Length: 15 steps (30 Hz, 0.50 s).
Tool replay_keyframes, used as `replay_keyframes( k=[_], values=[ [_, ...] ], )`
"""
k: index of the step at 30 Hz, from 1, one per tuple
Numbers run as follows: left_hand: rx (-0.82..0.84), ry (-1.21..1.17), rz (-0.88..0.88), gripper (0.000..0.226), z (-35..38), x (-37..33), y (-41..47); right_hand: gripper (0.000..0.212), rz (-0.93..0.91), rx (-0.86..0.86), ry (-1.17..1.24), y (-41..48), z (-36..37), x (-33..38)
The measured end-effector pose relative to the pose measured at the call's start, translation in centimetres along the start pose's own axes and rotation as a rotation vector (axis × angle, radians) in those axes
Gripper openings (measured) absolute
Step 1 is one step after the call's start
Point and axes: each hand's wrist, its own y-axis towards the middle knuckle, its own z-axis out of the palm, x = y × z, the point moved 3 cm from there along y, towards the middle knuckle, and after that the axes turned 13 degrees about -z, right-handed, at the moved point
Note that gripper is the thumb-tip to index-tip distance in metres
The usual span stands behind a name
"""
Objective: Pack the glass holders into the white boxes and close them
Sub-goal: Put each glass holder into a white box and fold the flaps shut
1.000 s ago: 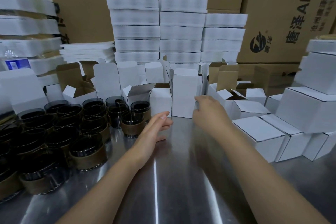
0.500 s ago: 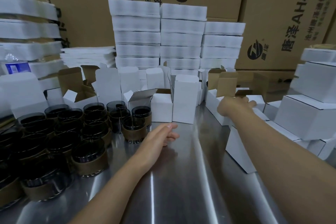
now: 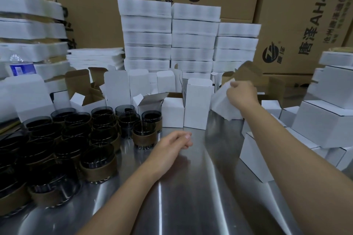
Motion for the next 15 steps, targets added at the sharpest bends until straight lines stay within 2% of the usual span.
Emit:
replay_keyframes(
  k=[3, 7, 11, 15],
  values=[
    [-0.011, 0.037, 0.001, 0.013, 0.1, -0.1, -0.1, 0.048, -0.198, -0.242, 0.085, -1.8, -1.3, 2.0],
    [-0.021, 0.058, 0.022, 0.017, 0.2, -0.1, -0.2, 0.044, -0.516, -0.470, -0.127, -6.1, -1.5, 3.9],
    [-0.061, 0.067, 0.074, 0.034, 0.1, -0.2, -0.1, 0.046, -0.690, -0.463, -0.227, -8.9, -0.4, 4.7],
    [-0.131, 0.100, 0.118, 0.069, -0.2, -0.2, -0.1, 0.047, -0.818, -0.509, -0.263, -10.5, -0.3, 6.2]
  ],
)
